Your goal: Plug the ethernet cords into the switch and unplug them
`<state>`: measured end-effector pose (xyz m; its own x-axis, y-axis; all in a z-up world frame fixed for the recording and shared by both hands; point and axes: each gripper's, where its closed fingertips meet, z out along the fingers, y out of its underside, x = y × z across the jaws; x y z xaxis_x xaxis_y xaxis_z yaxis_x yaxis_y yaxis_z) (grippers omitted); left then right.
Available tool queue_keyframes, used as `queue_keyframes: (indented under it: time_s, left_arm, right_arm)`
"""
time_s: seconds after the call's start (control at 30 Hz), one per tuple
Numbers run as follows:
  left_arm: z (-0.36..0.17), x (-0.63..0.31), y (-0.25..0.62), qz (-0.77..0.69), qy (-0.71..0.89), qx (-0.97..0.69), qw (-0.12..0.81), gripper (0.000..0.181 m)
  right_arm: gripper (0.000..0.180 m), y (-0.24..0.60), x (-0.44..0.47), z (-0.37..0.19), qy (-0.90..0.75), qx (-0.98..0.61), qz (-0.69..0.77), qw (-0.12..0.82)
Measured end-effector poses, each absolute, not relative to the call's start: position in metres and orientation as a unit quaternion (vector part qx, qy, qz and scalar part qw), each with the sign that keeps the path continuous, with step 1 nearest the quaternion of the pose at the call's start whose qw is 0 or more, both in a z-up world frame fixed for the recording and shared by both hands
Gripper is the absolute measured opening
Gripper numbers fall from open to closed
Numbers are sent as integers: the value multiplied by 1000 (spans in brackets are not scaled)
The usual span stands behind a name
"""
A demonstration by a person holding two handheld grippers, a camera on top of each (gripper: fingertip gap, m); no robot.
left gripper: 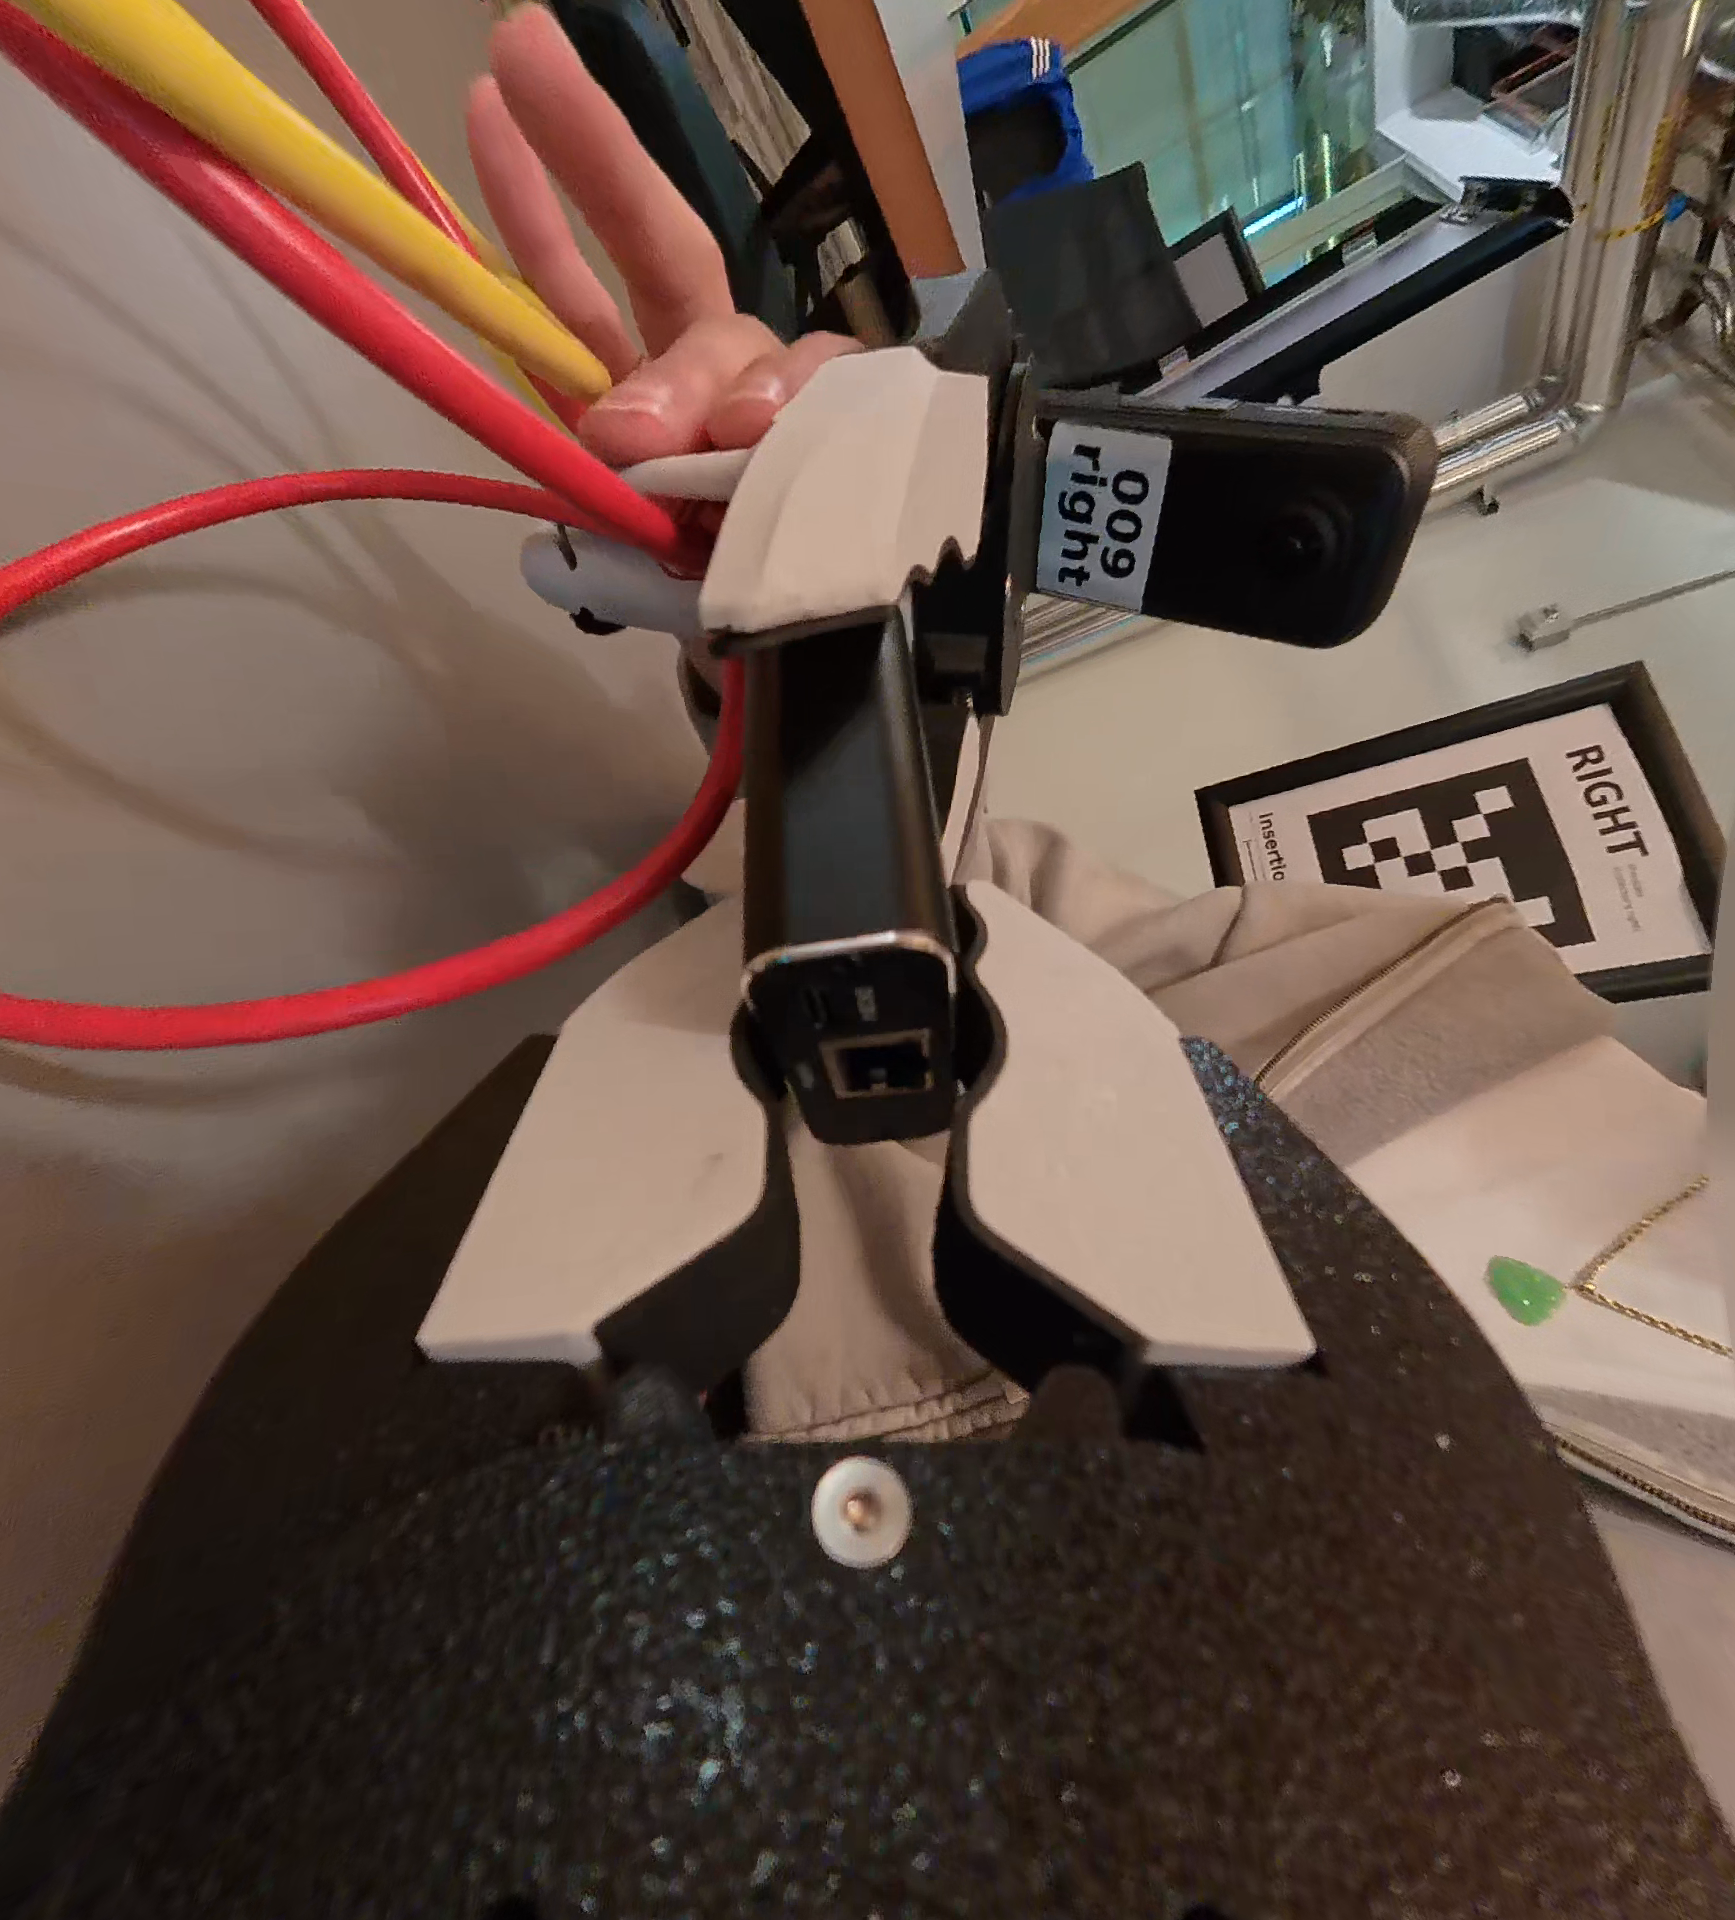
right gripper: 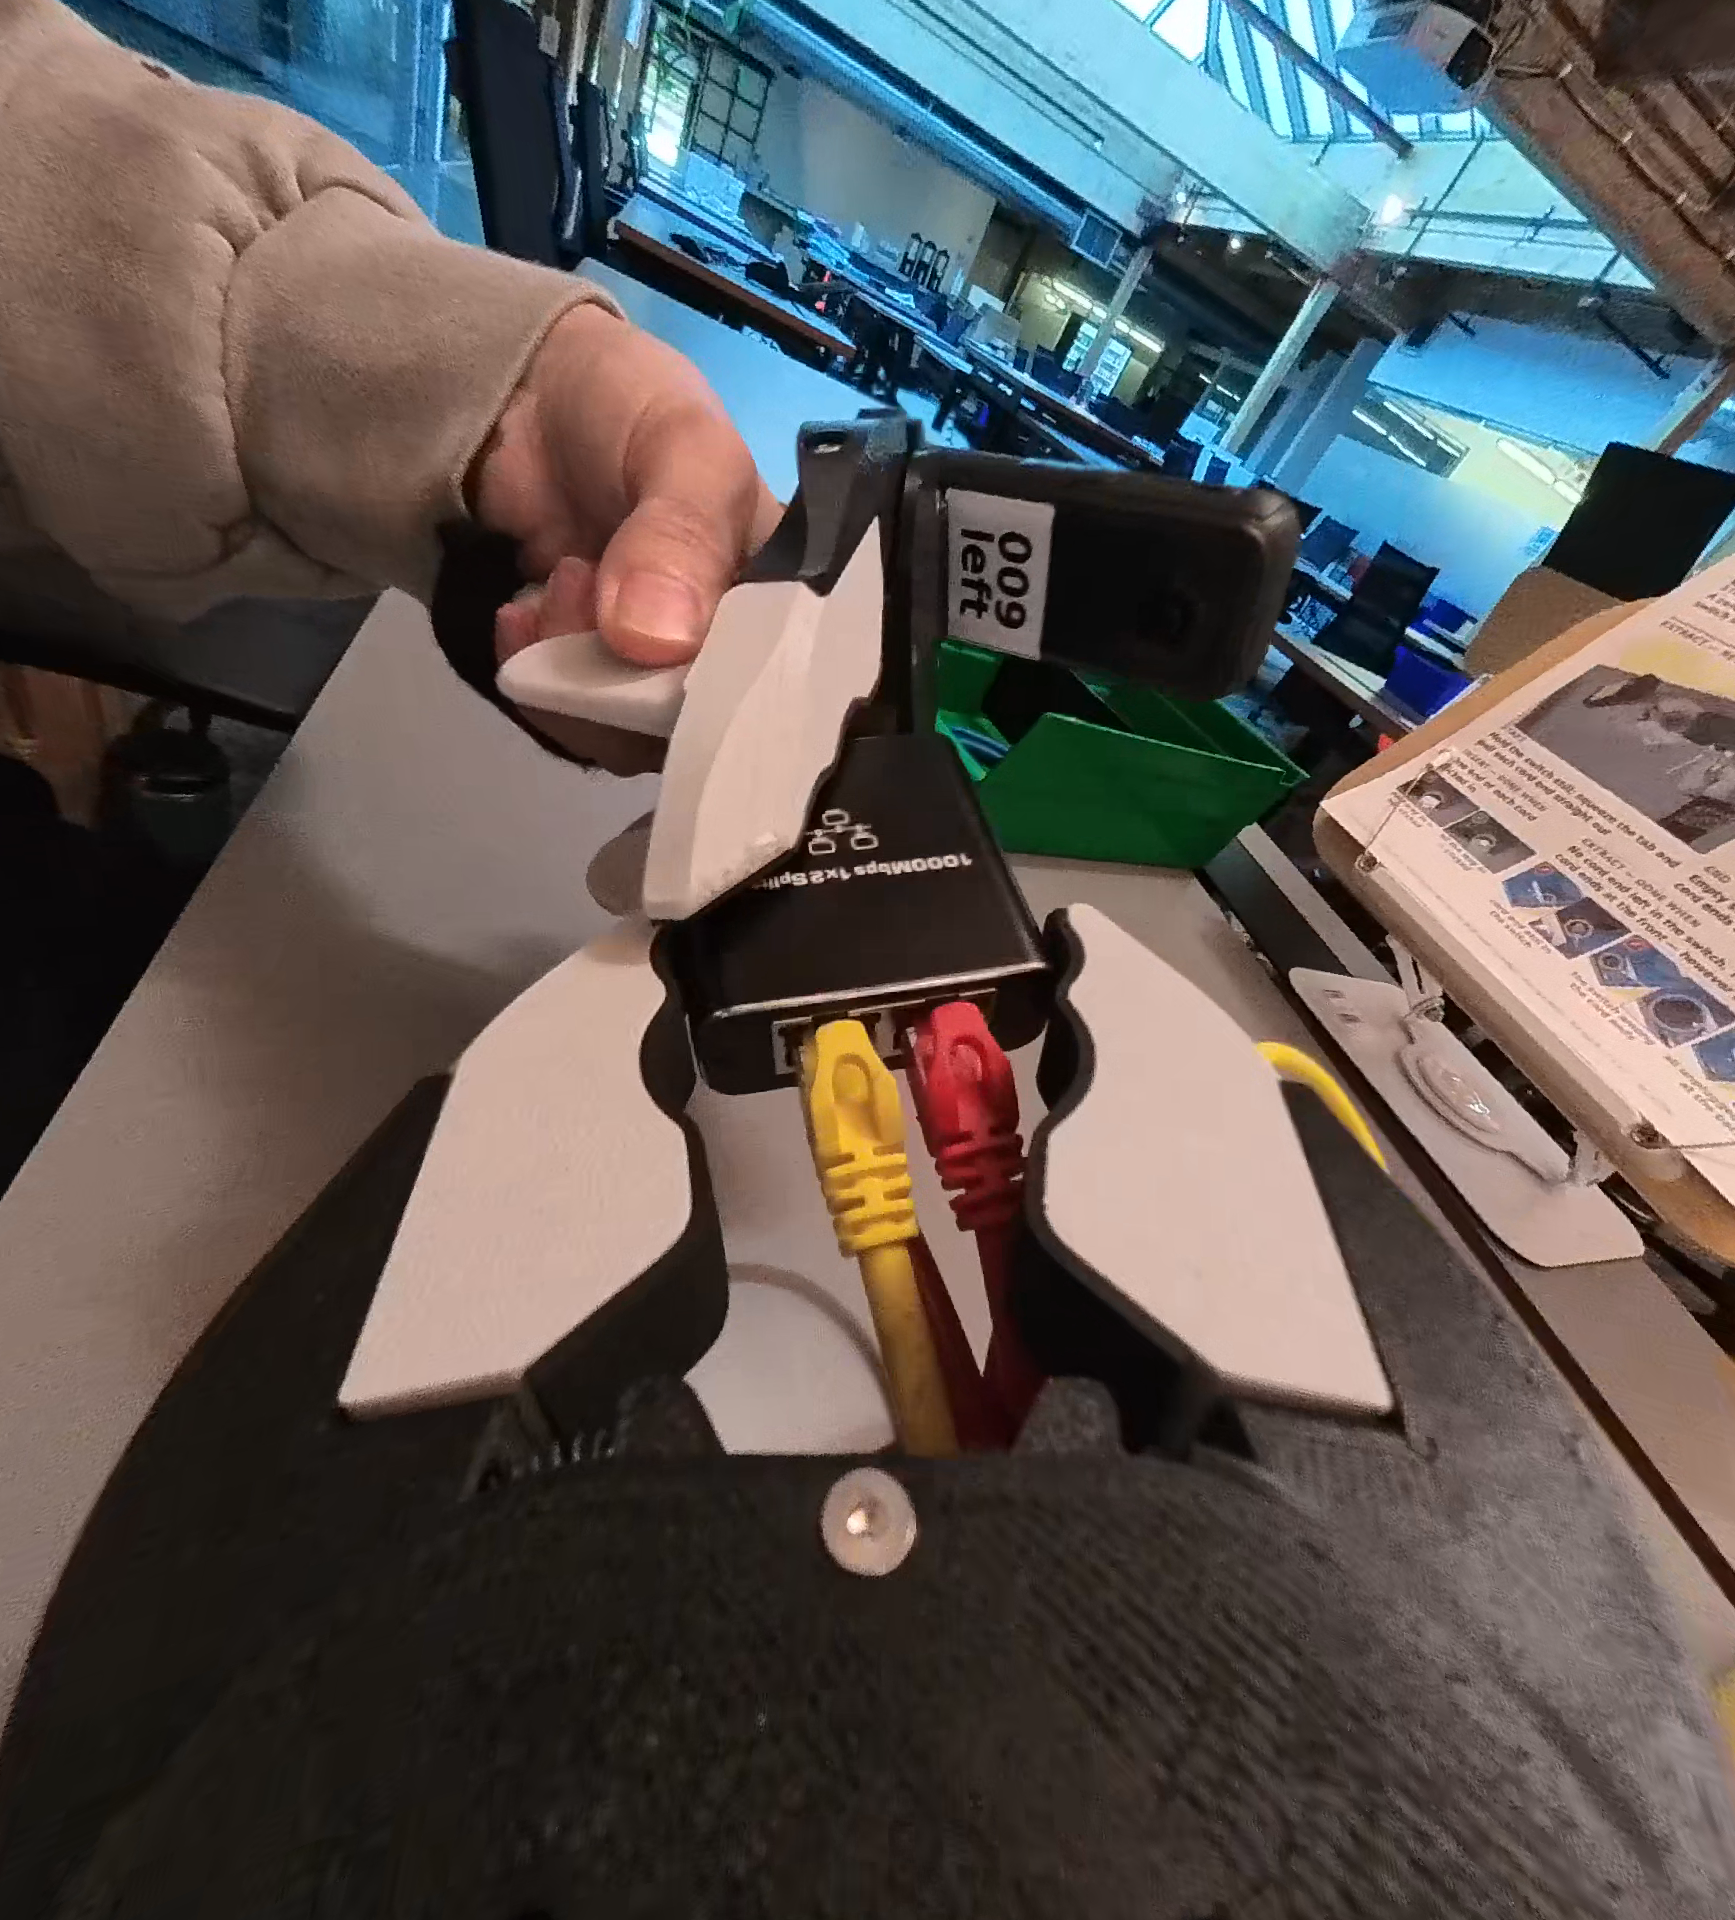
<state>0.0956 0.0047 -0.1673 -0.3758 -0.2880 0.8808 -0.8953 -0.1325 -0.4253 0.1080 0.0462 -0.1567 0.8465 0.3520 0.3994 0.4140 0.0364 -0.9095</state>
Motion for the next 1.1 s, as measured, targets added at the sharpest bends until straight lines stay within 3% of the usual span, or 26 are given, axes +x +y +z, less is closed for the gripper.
queue_keyframes:
  time_s: [0.37,0.53,0.87,1.03,1.1]
  left_arm:
    - [-149,125,47,643,-533,536,122,48]
    - [-144,123,34,652,-543,508,151,30]
    - [-147,111,21,674,-530,456,240,29]
    - [-142,110,19,683,-515,451,257,29]
    - [-143,110,17,685,-504,452,268,28]
  right_arm:
    - [66,51,135,-145,-199,-693,-64,690]
    - [66,63,120,-147,-221,-689,-80,686]
    - [64,46,102,-135,-238,-635,38,734]
    - [72,44,98,-131,-245,-618,35,746]
    - [65,45,101,-133,-249,-623,9,741]
